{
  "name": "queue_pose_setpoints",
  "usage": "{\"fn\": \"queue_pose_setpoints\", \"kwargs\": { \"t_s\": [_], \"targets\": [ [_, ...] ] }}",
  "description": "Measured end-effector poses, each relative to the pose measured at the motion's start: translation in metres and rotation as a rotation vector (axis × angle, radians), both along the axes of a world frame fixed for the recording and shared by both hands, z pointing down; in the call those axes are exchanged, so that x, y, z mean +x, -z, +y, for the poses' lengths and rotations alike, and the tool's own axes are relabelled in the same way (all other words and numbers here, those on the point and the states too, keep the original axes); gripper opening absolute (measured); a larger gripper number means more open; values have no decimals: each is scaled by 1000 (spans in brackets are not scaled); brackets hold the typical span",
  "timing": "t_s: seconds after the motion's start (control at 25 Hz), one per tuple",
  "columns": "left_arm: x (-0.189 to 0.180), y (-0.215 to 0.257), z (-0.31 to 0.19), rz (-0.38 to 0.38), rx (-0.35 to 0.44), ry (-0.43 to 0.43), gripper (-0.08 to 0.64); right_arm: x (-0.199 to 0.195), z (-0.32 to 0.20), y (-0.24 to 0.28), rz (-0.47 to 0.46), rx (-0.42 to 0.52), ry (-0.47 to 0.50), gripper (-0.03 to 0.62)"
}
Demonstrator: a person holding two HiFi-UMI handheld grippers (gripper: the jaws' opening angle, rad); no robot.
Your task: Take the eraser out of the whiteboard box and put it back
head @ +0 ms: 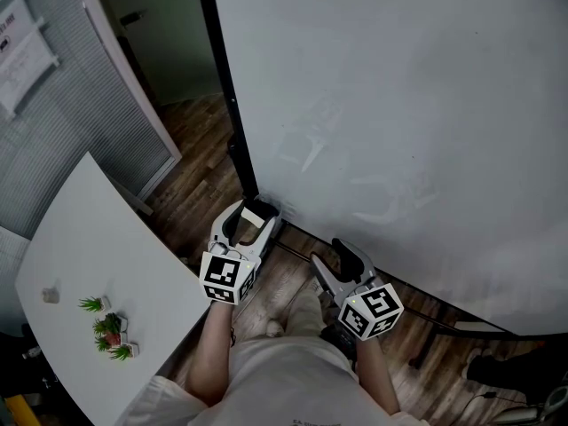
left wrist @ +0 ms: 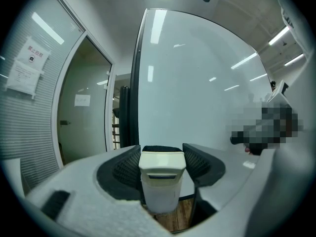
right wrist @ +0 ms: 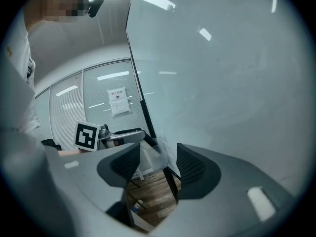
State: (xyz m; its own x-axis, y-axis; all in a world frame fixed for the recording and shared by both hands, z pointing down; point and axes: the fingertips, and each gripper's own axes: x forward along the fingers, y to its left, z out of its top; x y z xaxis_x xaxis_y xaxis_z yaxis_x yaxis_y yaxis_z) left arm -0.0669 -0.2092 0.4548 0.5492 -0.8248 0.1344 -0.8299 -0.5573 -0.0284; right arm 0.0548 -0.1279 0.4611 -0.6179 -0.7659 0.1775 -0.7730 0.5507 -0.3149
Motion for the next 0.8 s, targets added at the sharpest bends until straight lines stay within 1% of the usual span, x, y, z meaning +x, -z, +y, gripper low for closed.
{"fn": "queue_pose_setpoints", "kwargs": {
  "t_s": [0.8],
  "targets": [
    [-4,20,14,7,29,-6,264,-8,9,11,3,27,11,233]
  ]
}}
